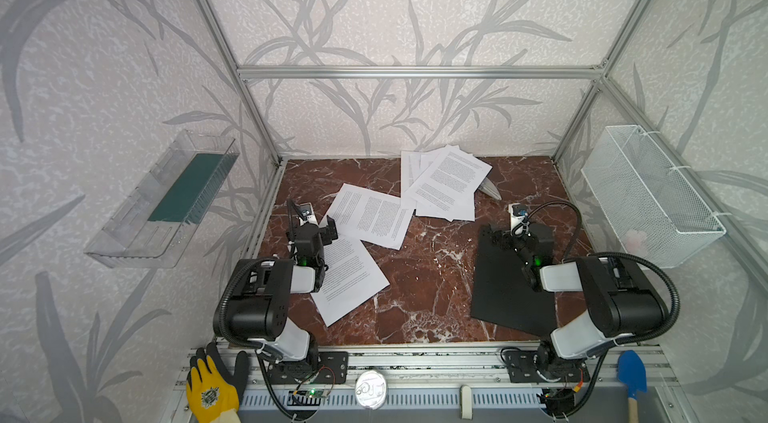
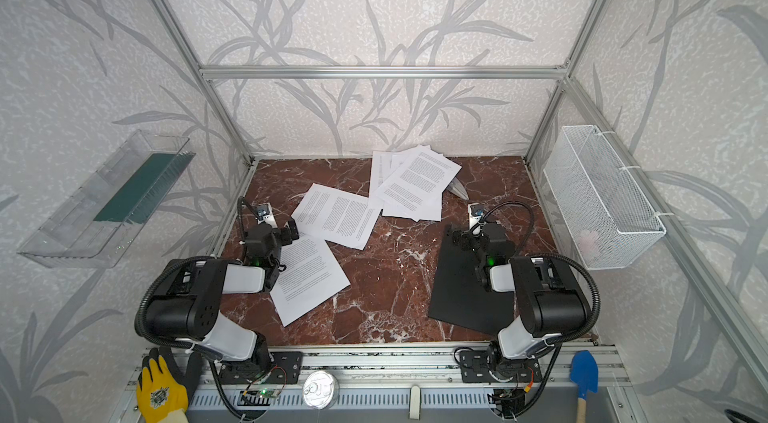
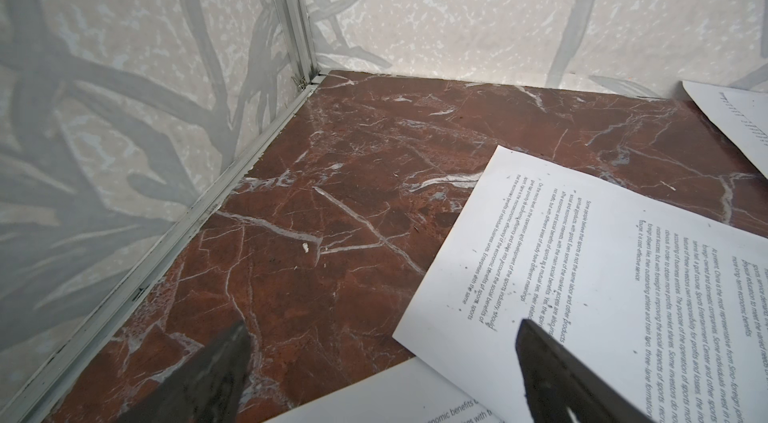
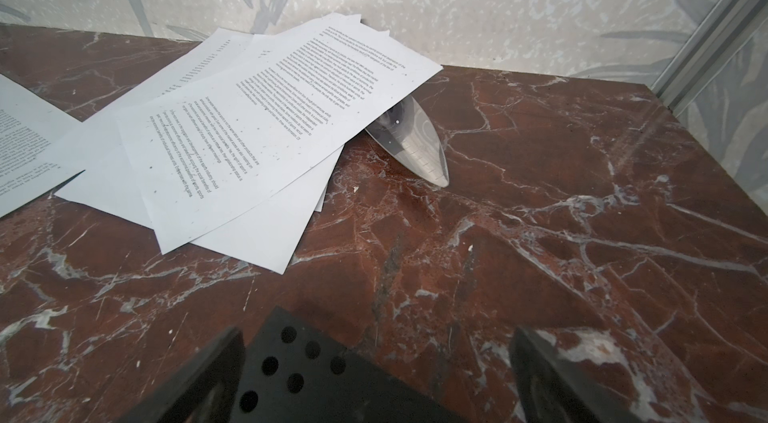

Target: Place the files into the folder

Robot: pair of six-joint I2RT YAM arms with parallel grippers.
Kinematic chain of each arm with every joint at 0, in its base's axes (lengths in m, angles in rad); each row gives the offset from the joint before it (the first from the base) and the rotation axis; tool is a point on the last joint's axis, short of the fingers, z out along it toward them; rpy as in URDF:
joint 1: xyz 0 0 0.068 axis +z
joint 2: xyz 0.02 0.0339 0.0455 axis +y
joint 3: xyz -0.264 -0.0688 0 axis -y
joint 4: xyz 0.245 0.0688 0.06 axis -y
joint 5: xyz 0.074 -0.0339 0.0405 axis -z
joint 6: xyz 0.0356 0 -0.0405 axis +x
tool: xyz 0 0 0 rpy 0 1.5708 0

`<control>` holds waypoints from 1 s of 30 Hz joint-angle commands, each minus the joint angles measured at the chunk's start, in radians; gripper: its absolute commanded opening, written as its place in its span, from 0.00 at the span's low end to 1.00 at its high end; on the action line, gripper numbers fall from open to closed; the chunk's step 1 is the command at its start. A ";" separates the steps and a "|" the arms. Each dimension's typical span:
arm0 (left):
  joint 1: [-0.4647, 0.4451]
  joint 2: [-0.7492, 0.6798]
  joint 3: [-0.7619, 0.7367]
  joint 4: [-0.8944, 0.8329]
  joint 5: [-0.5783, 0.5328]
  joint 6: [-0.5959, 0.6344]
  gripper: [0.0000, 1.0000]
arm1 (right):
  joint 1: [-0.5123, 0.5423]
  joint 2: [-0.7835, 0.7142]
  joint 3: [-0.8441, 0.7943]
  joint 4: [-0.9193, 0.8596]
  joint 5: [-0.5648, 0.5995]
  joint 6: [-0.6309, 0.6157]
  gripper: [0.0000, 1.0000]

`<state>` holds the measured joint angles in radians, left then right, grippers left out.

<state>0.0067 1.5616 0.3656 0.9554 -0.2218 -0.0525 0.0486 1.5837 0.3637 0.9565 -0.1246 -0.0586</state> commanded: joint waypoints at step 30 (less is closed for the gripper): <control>-0.004 0.006 -0.009 0.036 -0.015 0.013 0.99 | 0.010 0.001 0.006 0.030 0.053 -0.003 0.99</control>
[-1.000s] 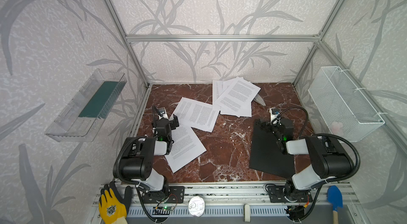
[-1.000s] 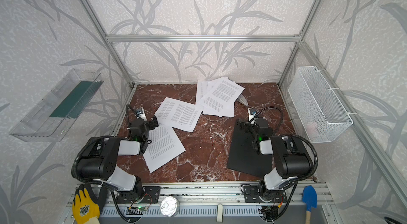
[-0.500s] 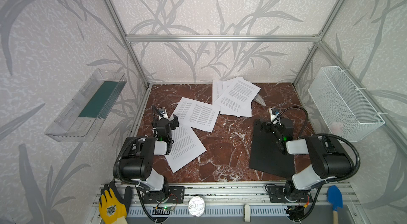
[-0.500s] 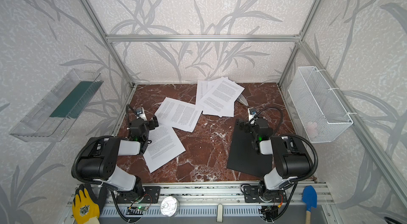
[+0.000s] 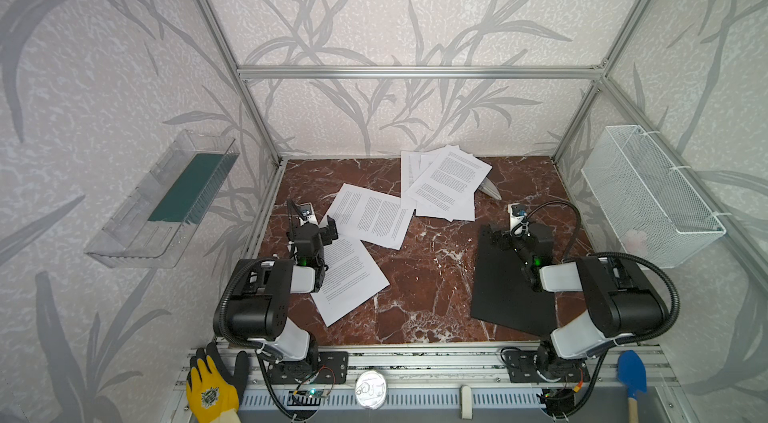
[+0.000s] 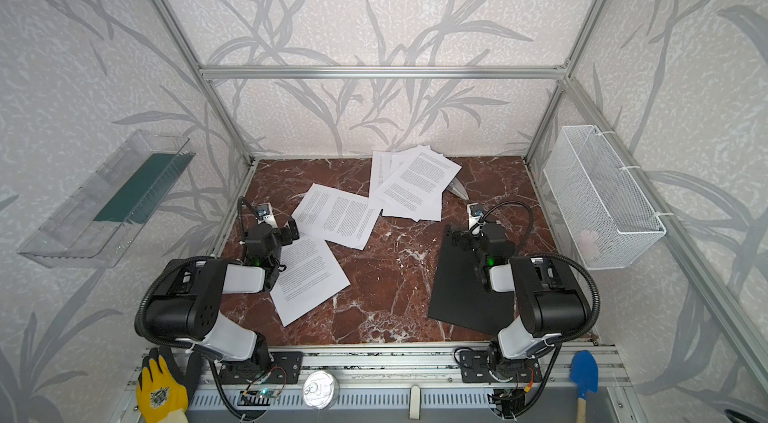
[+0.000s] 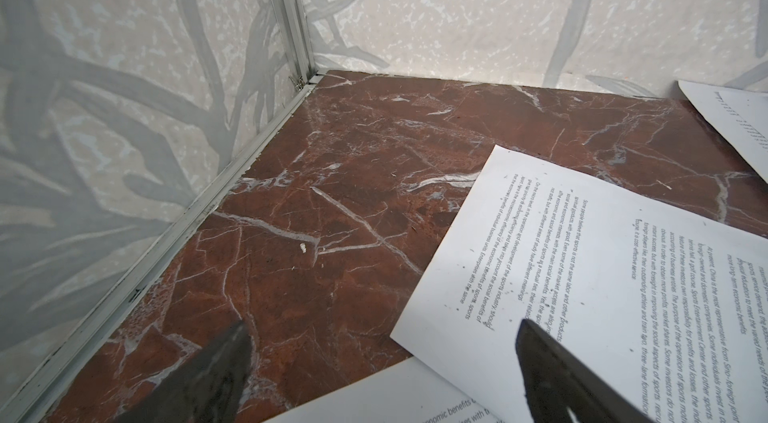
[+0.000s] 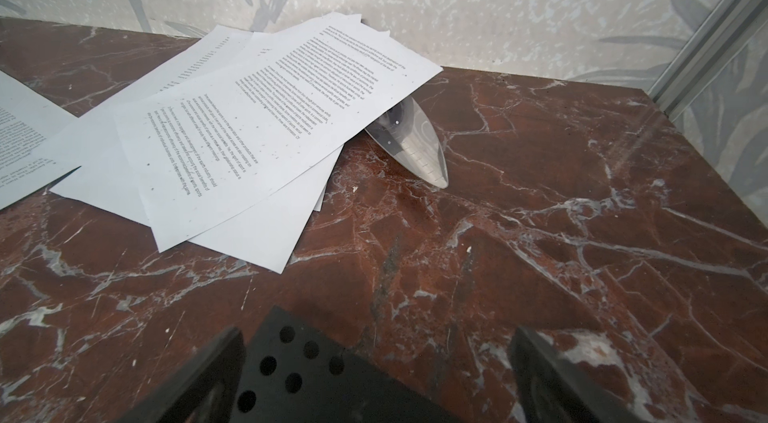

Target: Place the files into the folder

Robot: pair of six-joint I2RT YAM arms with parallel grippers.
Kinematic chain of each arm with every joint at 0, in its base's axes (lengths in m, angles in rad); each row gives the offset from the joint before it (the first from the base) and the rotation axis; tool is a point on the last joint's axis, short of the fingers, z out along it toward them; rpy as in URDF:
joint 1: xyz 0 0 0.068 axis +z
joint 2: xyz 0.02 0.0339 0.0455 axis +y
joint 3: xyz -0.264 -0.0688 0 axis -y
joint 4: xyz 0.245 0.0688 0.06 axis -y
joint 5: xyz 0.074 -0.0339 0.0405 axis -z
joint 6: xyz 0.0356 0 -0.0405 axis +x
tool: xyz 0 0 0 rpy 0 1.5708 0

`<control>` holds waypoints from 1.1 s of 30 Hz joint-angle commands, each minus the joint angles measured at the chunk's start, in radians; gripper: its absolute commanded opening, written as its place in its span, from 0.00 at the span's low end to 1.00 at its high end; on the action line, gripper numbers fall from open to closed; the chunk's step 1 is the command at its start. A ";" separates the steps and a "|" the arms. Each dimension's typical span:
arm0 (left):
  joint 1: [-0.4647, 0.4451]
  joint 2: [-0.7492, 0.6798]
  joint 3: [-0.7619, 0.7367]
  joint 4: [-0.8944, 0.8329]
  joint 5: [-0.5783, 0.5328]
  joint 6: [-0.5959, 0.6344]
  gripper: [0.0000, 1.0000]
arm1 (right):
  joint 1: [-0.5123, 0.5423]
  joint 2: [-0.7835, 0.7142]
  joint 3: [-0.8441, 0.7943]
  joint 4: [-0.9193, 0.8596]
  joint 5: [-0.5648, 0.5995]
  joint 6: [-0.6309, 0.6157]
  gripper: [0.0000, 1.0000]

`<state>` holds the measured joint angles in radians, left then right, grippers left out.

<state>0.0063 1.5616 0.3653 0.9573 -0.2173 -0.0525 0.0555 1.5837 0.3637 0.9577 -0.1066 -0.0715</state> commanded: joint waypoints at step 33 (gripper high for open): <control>-0.449 -0.171 0.537 -1.078 0.534 -0.545 0.99 | -0.117 -0.524 0.197 -1.212 0.099 0.657 0.99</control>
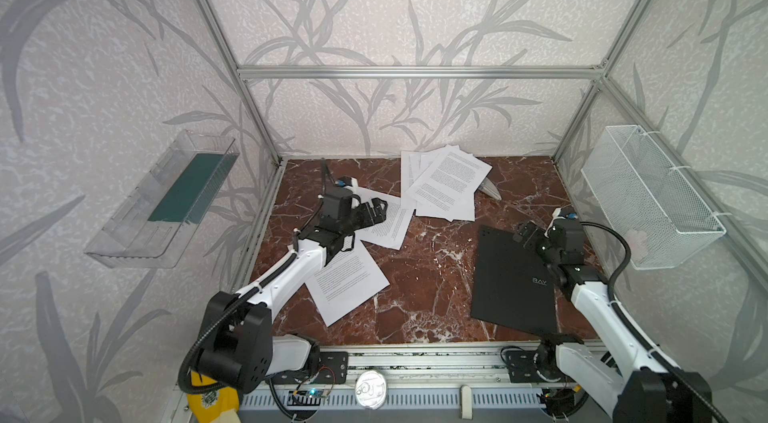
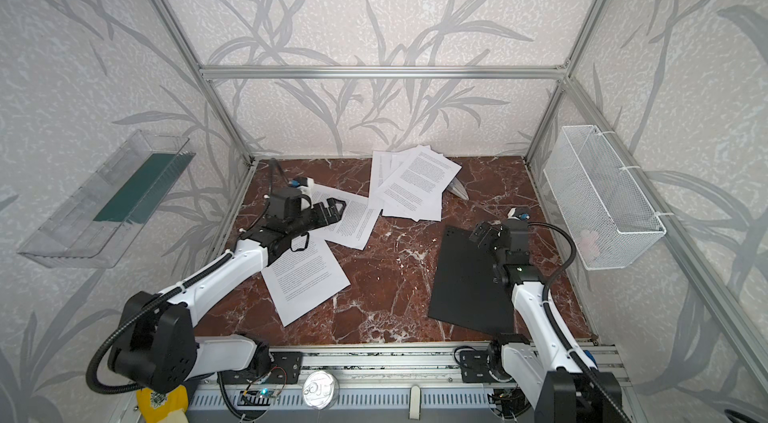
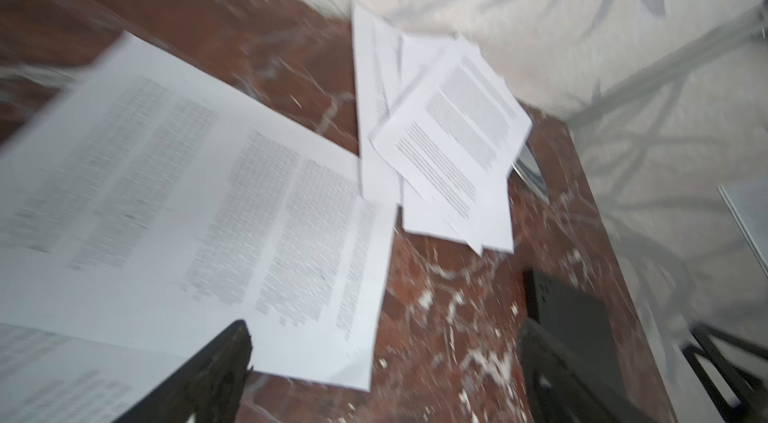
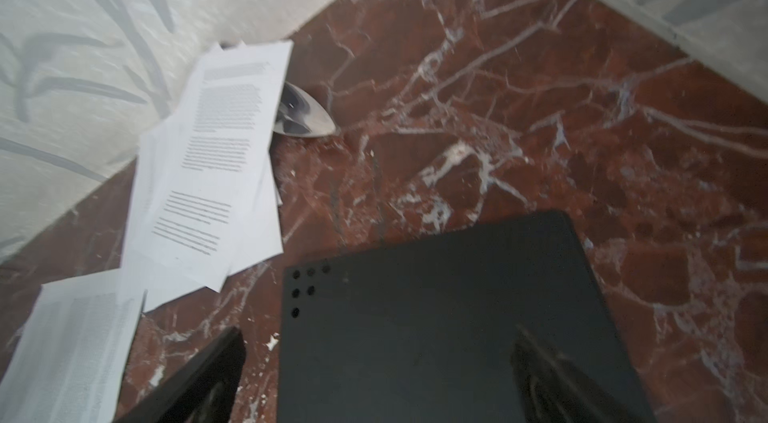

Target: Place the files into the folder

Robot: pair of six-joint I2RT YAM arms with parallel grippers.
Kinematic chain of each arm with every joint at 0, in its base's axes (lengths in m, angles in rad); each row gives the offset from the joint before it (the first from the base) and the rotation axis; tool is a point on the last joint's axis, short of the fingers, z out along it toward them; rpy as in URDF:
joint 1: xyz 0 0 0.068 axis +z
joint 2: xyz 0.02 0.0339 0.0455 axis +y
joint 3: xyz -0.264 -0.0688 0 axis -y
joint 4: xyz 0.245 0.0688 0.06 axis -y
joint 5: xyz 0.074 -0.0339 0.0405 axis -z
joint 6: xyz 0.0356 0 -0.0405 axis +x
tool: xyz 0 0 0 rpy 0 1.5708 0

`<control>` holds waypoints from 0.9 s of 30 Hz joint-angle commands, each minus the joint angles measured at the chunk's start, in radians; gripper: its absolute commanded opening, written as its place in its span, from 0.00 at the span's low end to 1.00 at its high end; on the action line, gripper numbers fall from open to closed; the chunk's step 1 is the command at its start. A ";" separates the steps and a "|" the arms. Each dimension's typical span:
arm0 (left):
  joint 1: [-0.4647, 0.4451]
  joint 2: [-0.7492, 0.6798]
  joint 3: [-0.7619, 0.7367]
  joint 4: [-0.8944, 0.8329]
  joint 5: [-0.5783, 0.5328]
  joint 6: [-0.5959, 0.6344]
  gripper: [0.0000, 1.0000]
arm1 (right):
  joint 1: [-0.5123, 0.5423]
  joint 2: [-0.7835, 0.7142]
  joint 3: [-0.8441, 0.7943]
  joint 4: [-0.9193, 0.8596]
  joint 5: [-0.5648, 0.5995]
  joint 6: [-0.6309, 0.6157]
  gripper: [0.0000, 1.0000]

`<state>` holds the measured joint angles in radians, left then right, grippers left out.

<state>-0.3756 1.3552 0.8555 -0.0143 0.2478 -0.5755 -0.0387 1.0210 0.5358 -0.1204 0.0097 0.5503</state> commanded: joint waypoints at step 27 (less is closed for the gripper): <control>-0.494 0.730 0.605 -0.317 0.272 -0.042 0.96 | -0.239 0.228 0.003 -0.269 -0.135 0.201 0.99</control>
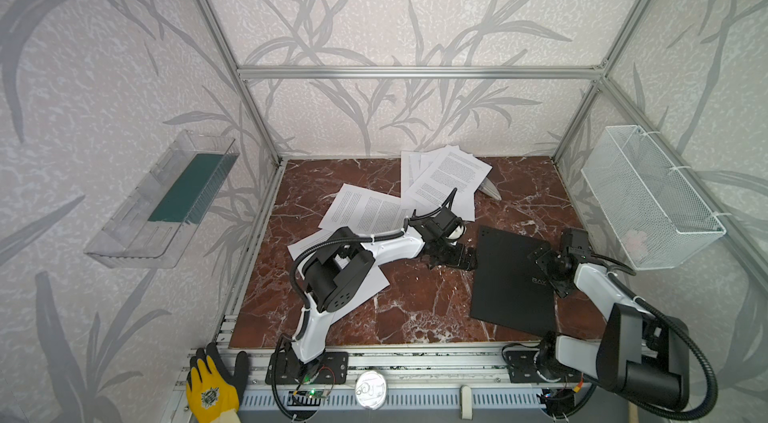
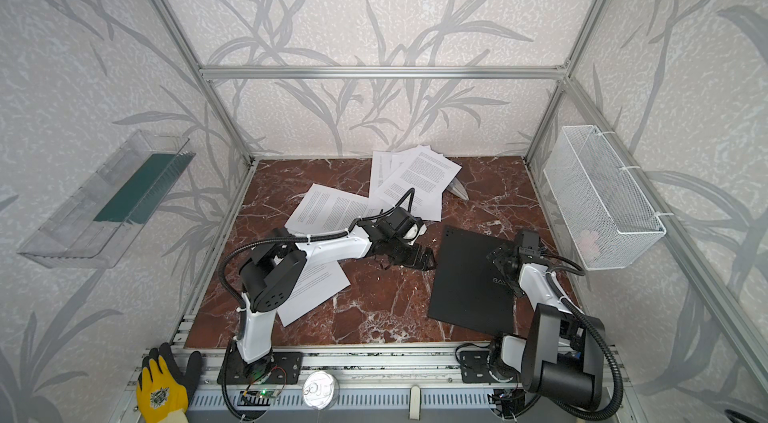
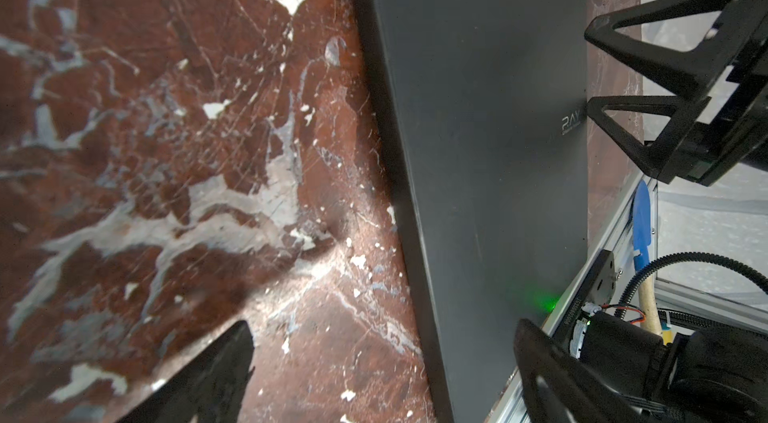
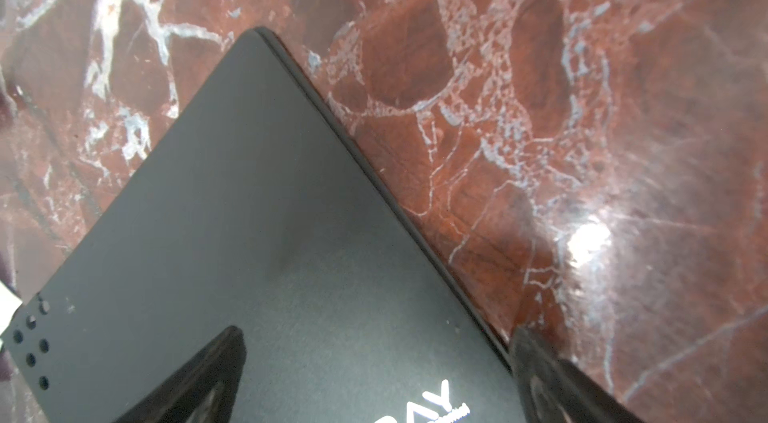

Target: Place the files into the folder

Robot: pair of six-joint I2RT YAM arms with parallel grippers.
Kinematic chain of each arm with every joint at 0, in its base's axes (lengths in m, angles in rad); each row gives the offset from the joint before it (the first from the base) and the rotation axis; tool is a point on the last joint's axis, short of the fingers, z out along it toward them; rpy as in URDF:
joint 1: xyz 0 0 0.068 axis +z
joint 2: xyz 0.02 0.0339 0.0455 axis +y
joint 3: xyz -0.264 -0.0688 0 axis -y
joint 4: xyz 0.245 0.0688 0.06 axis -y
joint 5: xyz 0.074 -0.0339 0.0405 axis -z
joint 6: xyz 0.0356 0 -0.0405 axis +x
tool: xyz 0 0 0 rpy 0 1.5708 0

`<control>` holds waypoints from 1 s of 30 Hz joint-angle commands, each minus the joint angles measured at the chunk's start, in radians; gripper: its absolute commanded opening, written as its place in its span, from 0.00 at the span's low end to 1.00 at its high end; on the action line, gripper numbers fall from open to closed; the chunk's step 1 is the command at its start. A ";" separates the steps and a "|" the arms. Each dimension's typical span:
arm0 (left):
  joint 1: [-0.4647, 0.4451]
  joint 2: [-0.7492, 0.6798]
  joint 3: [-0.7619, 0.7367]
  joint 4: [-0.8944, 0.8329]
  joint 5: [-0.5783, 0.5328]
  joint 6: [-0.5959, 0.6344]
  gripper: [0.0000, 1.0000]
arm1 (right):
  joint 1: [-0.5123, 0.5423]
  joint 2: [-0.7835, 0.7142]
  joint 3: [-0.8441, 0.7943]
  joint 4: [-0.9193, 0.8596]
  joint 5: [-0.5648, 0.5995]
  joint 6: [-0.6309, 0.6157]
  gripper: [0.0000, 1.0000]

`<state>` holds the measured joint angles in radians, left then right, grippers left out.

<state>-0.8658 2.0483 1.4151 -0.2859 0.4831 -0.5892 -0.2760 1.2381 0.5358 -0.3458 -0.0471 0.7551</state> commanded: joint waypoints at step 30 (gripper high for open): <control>0.235 0.127 0.184 -0.077 0.096 -0.124 0.80 | 0.387 0.090 -0.011 0.154 -0.101 0.221 0.96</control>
<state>-0.6415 2.2135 1.5955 -0.2928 0.6044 -0.7372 0.0925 1.3121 0.5358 -0.1184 -0.1608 0.9031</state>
